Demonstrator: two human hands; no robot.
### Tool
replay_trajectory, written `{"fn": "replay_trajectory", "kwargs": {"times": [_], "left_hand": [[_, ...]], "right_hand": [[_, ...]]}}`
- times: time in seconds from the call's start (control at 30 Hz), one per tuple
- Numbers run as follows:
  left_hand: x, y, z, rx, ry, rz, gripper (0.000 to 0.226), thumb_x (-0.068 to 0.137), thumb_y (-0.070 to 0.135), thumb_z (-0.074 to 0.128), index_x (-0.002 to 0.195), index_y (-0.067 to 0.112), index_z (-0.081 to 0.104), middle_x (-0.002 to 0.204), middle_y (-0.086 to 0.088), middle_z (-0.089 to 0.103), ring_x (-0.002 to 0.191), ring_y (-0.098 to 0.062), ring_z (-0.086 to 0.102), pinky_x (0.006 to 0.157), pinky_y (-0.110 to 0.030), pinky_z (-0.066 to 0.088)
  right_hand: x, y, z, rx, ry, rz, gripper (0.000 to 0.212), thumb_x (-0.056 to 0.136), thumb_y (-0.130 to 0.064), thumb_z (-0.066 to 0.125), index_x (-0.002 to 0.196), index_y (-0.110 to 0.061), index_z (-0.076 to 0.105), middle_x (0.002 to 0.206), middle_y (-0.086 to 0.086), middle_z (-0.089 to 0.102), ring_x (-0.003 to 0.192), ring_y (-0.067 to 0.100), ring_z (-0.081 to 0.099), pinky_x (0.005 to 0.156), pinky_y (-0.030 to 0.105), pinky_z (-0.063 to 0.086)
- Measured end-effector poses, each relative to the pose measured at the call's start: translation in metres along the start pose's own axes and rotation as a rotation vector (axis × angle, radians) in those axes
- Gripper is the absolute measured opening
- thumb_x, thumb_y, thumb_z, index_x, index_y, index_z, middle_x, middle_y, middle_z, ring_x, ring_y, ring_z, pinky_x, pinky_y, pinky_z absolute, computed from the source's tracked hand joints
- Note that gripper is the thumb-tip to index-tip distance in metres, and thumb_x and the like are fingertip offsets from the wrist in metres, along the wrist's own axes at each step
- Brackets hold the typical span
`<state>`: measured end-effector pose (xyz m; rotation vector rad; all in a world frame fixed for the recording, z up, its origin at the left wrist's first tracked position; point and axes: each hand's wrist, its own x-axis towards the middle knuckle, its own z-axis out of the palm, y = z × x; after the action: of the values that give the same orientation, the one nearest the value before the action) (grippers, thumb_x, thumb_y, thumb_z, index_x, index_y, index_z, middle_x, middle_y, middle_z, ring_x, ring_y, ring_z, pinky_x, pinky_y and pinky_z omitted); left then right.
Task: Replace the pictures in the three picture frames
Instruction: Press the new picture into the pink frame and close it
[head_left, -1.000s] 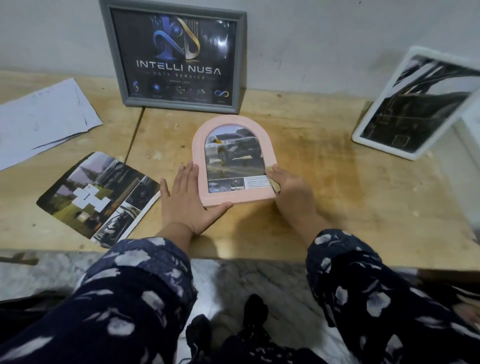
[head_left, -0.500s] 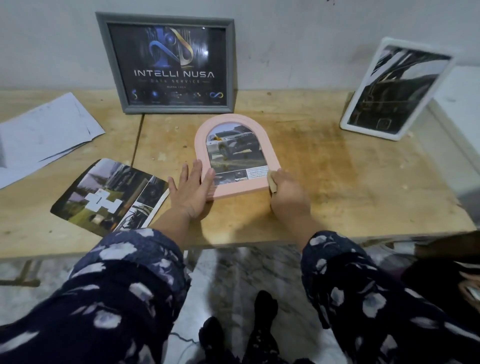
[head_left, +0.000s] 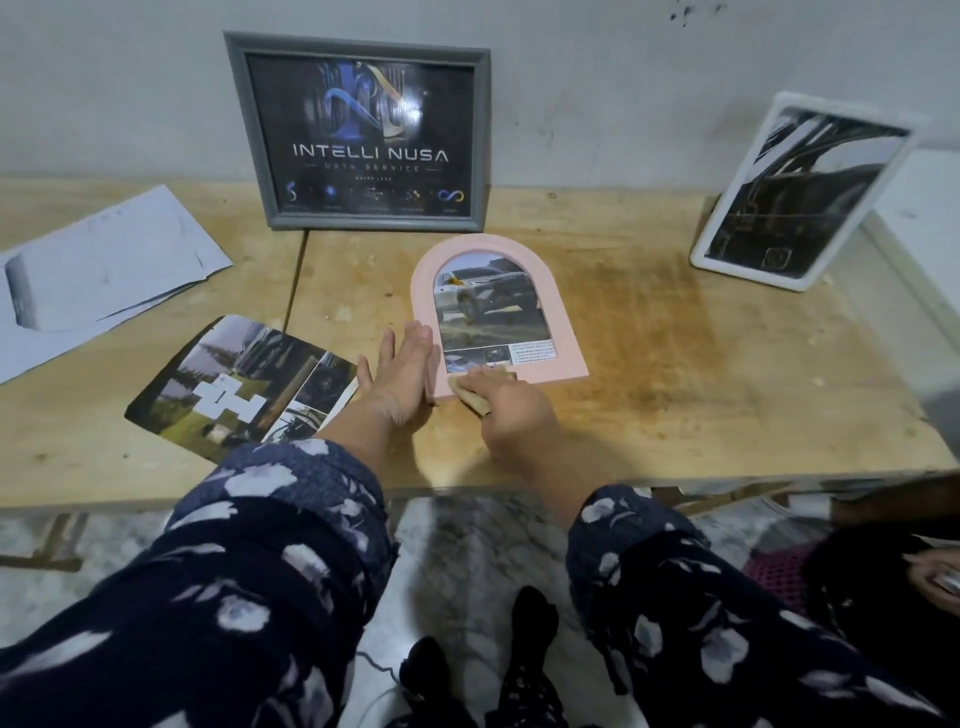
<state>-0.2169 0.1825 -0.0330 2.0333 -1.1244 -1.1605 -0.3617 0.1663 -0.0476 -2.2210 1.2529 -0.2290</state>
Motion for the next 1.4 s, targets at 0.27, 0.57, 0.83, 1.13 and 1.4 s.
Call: {"fn": "replay_trajectory", "kwargs": {"times": [0.27,0.57,0.83,1.13,1.4], "left_hand": [[0.021,-0.031,0.02,0.463,0.186,0.13,0.1,0.076,0.087,0.022,0.154,0.025,0.008,0.162,0.007,0.008,0.148,-0.012,-0.007,0.117,-0.049,-0.011],[0.021,-0.036,0.033,0.665,0.333,0.163,0.114,0.063,0.096,0.021,0.153,0.029,0.004,0.162,0.009,0.007,0.149,-0.016,-0.005,0.118,-0.052,-0.002],[0.027,-0.036,0.033,0.717,0.299,0.15,0.107,0.061,0.098,0.022,0.15,0.04,0.01,0.161,0.013,-0.002,0.147,-0.014,-0.016,0.116,-0.054,-0.01],[0.025,-0.026,0.033,0.688,0.275,0.132,0.109,0.059,0.1,0.025,0.15,0.041,0.009,0.161,0.014,-0.002,0.147,-0.012,-0.018,0.115,-0.054,-0.012],[0.022,-0.025,0.033,0.681,0.28,0.124,0.11,0.057,0.1,0.026,0.149,0.043,0.008,0.161,0.015,-0.002,0.146,-0.011,-0.018,0.115,-0.054,-0.011]], "right_hand": [[0.039,0.002,-0.05,0.201,0.208,0.135,0.051,0.084,0.009,0.046,0.123,-0.018,0.064,0.125,0.002,0.064,0.112,0.02,0.059,0.089,0.023,0.045],[0.127,0.007,-0.059,-0.014,0.213,0.075,0.047,0.087,-0.002,0.052,0.124,-0.028,0.064,0.128,0.002,0.063,0.114,0.026,0.058,0.094,0.032,0.047],[0.176,0.017,-0.042,-0.229,0.088,0.079,0.048,0.094,-0.007,0.042,0.133,-0.031,0.055,0.132,0.008,0.059,0.113,0.031,0.059,0.091,0.035,0.048],[0.156,0.011,-0.035,-0.45,0.006,-0.077,0.062,0.083,0.008,0.042,0.131,-0.029,0.055,0.122,0.007,0.063,0.109,0.028,0.06,0.08,0.037,0.054],[0.131,0.007,-0.034,-0.502,-0.037,-0.105,0.052,0.087,0.002,0.046,0.13,-0.027,0.055,0.126,0.004,0.061,0.115,0.026,0.057,0.088,0.039,0.053]]}}
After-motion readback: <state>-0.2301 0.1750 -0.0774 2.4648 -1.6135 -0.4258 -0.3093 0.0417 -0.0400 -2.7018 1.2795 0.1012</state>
